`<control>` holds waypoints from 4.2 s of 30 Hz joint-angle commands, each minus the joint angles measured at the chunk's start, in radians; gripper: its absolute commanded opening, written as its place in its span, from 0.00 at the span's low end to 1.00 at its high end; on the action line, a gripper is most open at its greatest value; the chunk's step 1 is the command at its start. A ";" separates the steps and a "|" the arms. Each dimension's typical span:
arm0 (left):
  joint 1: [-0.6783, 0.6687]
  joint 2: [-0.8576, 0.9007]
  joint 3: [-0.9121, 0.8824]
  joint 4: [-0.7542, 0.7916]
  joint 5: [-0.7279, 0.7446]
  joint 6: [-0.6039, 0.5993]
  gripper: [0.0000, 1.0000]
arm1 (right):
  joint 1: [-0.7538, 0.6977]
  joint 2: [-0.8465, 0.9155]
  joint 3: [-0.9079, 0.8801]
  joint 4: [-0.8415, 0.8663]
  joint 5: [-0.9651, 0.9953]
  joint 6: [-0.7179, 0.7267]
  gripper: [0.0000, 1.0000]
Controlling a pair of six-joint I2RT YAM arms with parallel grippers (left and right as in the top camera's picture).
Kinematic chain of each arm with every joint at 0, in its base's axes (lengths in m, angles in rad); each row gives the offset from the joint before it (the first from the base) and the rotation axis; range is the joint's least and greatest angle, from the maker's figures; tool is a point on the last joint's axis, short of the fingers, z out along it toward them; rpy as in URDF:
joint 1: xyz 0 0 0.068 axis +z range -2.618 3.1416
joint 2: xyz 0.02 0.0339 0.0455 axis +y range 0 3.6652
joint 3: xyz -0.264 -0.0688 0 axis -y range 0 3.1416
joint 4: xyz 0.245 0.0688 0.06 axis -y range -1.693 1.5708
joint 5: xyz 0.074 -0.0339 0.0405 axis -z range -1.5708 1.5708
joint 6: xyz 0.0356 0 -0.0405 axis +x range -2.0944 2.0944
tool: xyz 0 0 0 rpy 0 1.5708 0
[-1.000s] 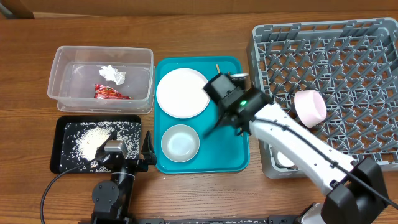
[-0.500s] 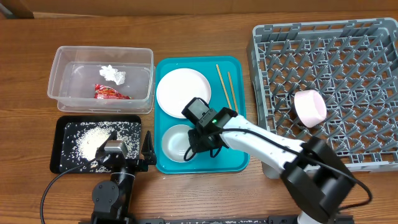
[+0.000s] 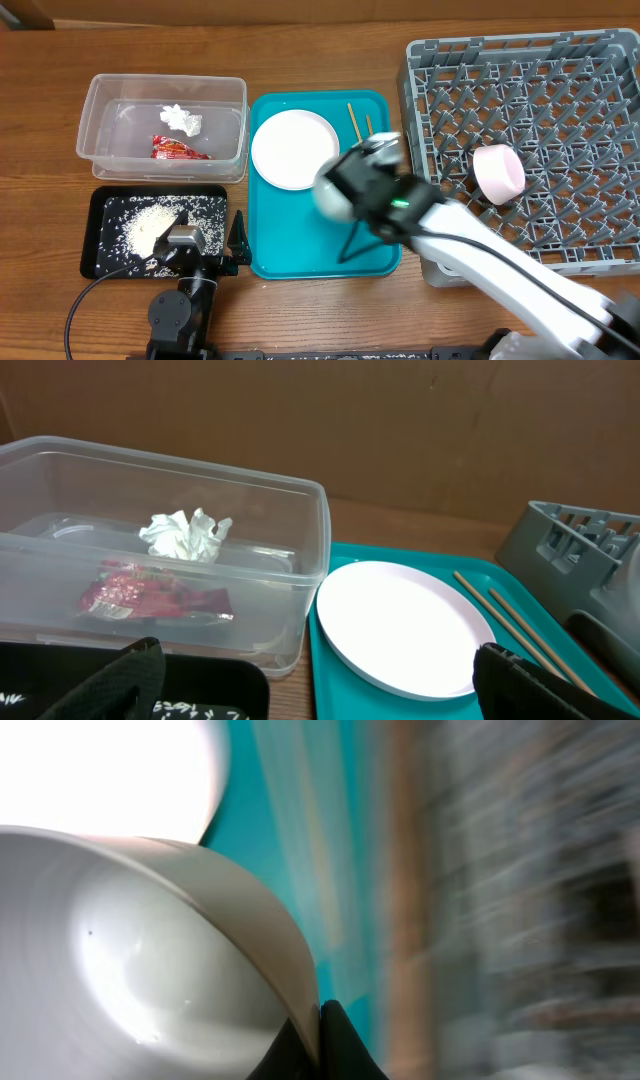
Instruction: Sort waste into correct bins and load items into the dishwasher
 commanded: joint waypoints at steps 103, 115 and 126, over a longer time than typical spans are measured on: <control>0.005 -0.008 -0.004 0.002 0.011 -0.007 1.00 | -1.291 0.349 0.319 -0.053 -0.758 -0.282 0.21; 0.005 -0.008 -0.004 0.002 0.011 -0.007 1.00 | -1.295 0.320 0.289 -0.029 -0.690 -0.283 0.04; 0.005 -0.008 -0.004 0.002 0.011 -0.007 1.00 | -1.169 0.035 0.301 -0.029 -0.101 -0.257 0.04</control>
